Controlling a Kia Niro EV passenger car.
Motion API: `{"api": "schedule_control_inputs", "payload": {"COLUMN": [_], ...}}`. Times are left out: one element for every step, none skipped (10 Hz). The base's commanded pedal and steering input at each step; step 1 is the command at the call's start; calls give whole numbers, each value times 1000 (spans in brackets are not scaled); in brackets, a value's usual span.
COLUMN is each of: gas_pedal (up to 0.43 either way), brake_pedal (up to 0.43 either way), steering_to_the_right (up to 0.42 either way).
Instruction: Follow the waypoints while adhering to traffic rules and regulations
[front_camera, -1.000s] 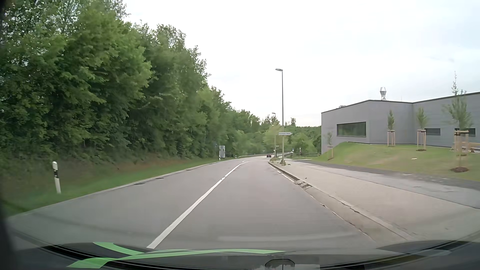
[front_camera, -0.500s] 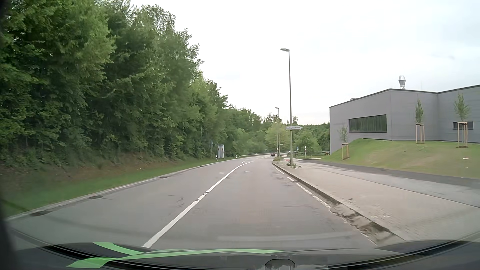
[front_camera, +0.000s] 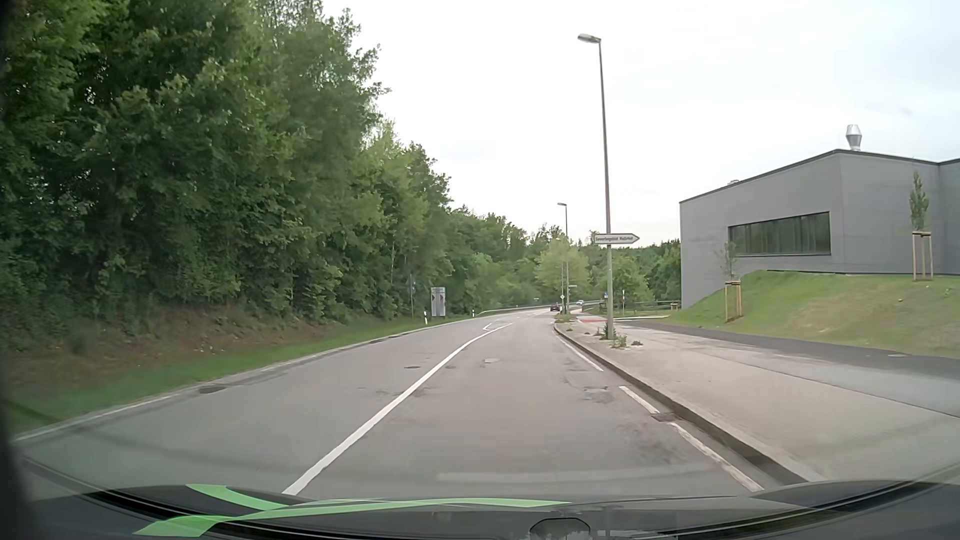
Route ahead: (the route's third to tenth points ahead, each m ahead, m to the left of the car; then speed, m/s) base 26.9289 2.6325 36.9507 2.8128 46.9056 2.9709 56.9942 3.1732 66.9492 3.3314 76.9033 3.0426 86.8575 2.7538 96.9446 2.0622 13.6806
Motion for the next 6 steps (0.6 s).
{"api": "schedule_control_inputs", "payload": {"gas_pedal": [47, 47, 47, 47, 47, 47], "brake_pedal": [0, 0, 0, 0, 0, 0], "steering_to_the_right": [-4, -4, -4, -4, -4, -4]}}
